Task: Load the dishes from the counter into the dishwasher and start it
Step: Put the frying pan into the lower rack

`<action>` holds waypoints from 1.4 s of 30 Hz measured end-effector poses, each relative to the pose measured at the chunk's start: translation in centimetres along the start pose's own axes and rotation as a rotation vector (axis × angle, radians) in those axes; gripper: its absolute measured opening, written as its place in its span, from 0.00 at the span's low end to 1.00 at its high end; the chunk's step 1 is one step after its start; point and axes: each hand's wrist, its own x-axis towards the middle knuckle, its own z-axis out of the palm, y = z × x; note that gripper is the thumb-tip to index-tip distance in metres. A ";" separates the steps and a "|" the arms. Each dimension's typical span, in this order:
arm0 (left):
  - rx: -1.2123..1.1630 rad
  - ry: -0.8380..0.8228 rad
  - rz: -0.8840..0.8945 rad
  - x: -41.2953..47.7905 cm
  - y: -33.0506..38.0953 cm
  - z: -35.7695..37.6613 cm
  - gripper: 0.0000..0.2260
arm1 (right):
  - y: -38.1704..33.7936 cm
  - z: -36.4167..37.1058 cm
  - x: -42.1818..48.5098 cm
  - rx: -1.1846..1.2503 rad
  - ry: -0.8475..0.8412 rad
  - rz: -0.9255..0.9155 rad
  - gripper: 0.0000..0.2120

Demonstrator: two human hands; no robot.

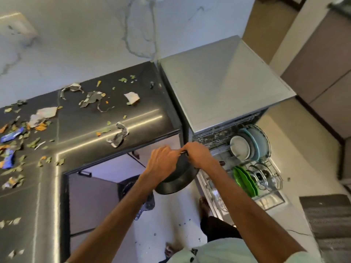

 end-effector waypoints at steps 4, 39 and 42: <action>-0.040 -0.023 0.024 5.7 4.1 1.1 0.19 | 6.4 -1.0 1.1 0.098 0.012 0.103 0.18; -0.052 -0.332 0.015 31.3 4.7 38.2 0.34 | 34.5 24.2 22.1 2.001 0.444 0.932 0.08; -0.071 -0.362 -0.028 32.7 5.2 39.9 0.35 | 36.0 25.9 24.2 1.959 0.443 0.958 0.09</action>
